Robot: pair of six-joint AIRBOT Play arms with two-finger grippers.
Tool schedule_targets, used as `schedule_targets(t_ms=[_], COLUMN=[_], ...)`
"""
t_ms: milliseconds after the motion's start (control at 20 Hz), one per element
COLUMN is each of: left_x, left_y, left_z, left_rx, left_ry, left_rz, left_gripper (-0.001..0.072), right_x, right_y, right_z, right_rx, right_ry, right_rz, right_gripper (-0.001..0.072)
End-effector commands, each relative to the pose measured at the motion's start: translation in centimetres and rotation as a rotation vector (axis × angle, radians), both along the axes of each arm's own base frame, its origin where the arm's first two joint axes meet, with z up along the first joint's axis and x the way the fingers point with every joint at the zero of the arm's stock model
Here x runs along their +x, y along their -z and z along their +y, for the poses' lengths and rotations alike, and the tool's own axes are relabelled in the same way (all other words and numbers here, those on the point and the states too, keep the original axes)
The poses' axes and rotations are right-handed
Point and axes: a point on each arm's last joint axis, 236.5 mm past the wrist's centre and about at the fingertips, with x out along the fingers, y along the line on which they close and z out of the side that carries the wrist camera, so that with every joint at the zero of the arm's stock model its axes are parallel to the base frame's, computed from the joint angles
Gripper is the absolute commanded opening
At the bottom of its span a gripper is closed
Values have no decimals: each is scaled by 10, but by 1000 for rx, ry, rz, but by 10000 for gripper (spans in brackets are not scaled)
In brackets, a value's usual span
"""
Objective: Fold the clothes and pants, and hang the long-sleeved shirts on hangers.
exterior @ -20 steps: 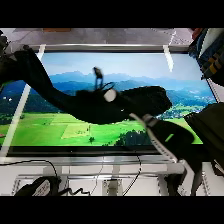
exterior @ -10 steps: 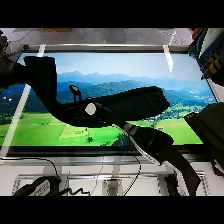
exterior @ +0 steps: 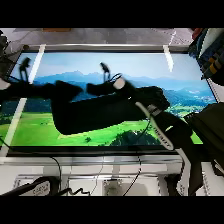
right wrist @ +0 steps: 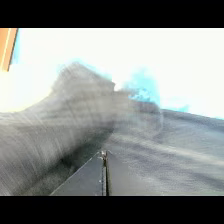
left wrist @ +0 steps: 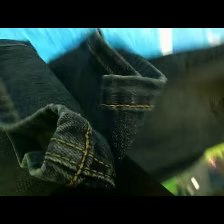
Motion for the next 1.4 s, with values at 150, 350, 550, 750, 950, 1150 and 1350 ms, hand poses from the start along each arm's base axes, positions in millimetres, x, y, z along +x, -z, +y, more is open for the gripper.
schedule_targets(t_ms=[150,350,550,750,950,1150,1350], left_x=[-76,-122,-111,-53,-39,-78,-72], left_y=[69,70,70,57,52,117,154], left_z=[-106,-131,-112,-35,70,99,105], left_rx=[-47,-32,-37,-53,-58,-70,-78], left_ry=[275,448,428,159,-157,-267,-386], left_rz=[380,487,458,307,214,292,221], left_gripper=[422,688,687,629,576,581,581], right_x=[31,36,36,33,31,33,33], right_y=[-56,-78,-80,-58,-45,-44,-44], right_z=[-97,-121,-128,-143,-160,-165,-165], right_rx=[3,4,-13,-142,-215,-220,-220], right_ry=[76,105,106,79,70,79,78], right_rz=[-16,-50,-55,-62,-48,-48,-47], right_gripper=[36,36,36,36,36,36,36])
